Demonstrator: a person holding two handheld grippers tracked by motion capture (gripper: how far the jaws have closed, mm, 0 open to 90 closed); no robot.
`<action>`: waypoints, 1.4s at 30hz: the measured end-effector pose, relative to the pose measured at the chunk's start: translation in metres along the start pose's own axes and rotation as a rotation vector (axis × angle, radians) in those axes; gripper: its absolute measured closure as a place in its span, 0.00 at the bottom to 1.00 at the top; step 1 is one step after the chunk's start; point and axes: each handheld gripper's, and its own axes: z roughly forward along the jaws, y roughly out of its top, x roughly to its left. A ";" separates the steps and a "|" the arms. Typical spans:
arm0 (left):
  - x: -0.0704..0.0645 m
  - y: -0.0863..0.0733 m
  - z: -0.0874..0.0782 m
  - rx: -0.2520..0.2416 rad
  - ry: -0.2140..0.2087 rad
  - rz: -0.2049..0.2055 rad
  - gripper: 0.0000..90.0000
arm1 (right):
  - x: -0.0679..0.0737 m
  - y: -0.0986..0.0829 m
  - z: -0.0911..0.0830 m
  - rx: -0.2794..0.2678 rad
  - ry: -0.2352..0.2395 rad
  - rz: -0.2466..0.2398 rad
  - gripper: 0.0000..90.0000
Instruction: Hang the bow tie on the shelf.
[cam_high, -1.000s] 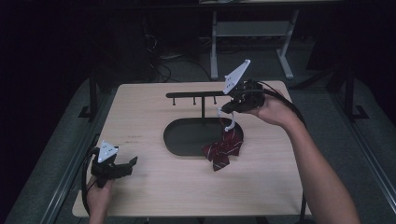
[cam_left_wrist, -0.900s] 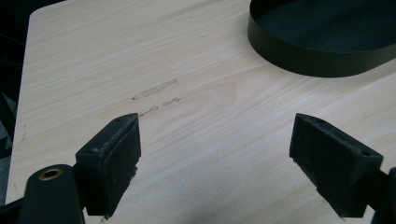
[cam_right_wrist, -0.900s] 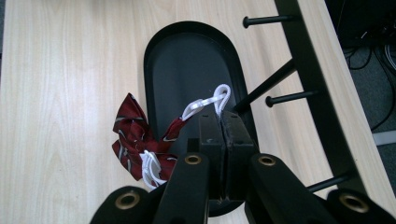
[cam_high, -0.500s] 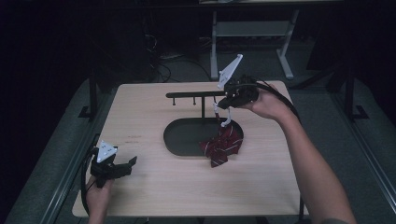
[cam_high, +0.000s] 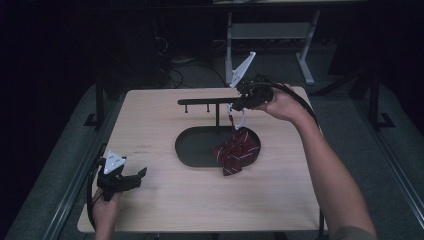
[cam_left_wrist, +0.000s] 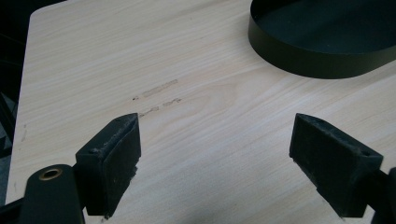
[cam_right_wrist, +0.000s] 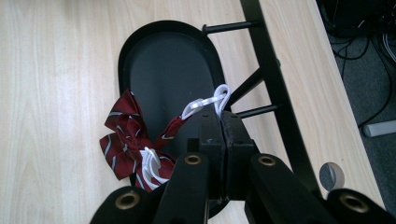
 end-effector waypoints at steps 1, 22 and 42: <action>0.000 0.000 0.000 0.001 0.000 -0.001 0.18 | -0.001 0.001 0.001 -0.001 0.000 0.006 0.98; 0.001 -0.001 0.000 0.001 -0.003 -0.014 0.18 | -0.029 0.005 0.018 0.021 -0.022 0.058 0.98; -0.001 -0.001 0.001 0.004 -0.010 -0.008 0.18 | -0.035 0.001 0.023 0.027 -0.054 0.077 0.92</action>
